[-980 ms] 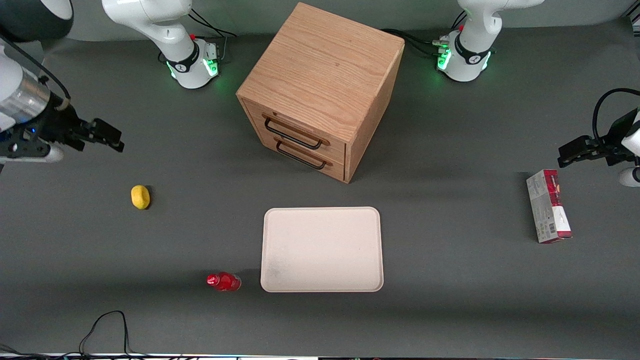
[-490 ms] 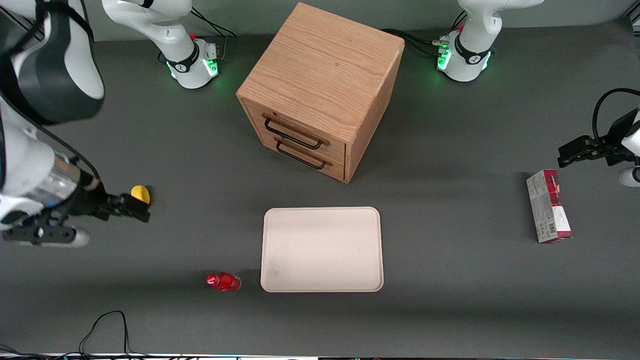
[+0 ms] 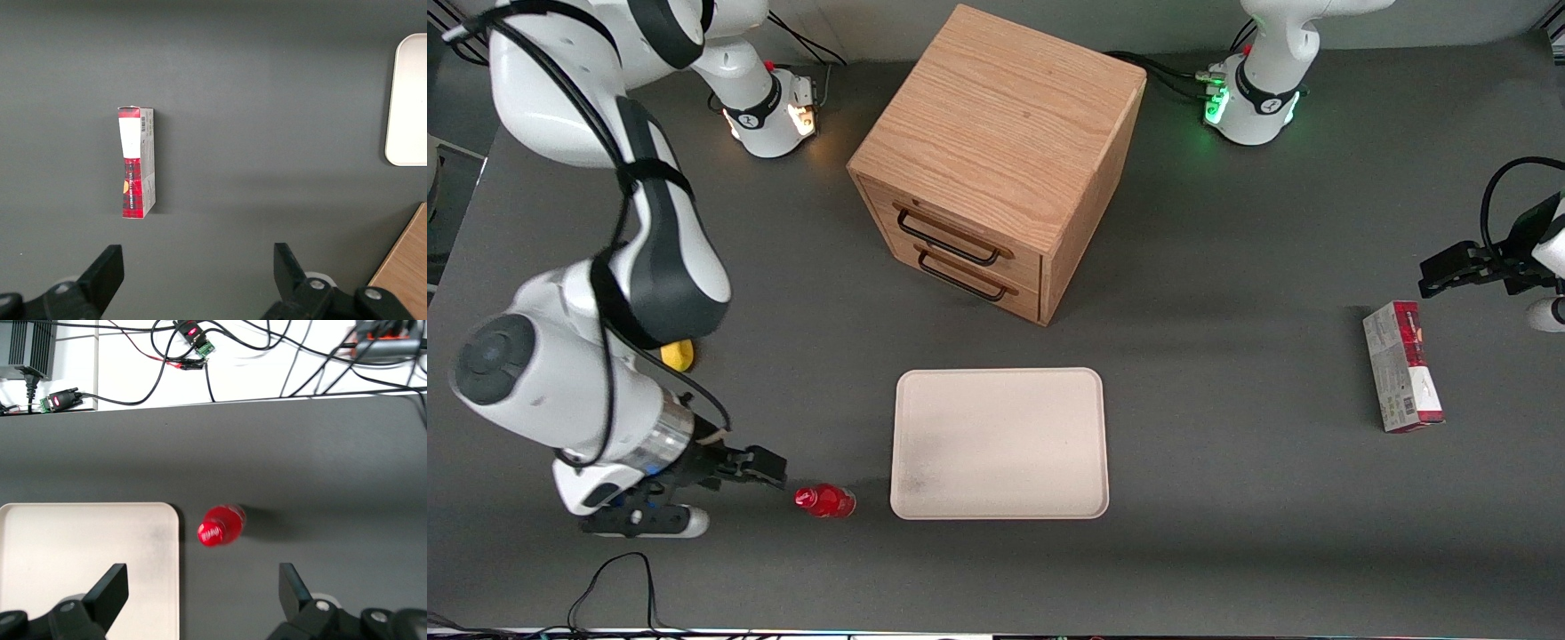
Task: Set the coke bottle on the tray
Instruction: 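Lower the open right gripper over the bottle and close on it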
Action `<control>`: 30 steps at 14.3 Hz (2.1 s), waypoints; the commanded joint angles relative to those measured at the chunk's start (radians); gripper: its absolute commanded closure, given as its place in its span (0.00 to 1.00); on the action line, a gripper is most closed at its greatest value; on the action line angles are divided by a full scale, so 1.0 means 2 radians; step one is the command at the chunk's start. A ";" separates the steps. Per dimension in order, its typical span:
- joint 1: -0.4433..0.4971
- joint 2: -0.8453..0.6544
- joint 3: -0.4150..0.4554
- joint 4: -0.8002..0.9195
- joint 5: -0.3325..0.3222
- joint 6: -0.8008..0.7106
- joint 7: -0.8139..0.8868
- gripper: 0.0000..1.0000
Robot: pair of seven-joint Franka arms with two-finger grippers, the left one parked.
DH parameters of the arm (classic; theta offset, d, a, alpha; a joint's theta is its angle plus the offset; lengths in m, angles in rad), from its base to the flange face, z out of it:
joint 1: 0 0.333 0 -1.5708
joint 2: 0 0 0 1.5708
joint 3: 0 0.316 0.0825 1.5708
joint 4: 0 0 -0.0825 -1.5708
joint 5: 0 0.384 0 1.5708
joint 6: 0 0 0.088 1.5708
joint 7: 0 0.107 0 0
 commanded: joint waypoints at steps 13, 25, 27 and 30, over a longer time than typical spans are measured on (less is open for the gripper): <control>0.004 0.096 0.032 0.002 -0.079 0.079 -0.002 0.08; -0.001 0.083 0.033 -0.003 -0.073 0.069 0.039 1.00; -0.002 0.047 0.030 0.001 -0.071 0.023 0.045 1.00; -0.008 -0.017 0.030 0.015 -0.061 -0.076 0.045 1.00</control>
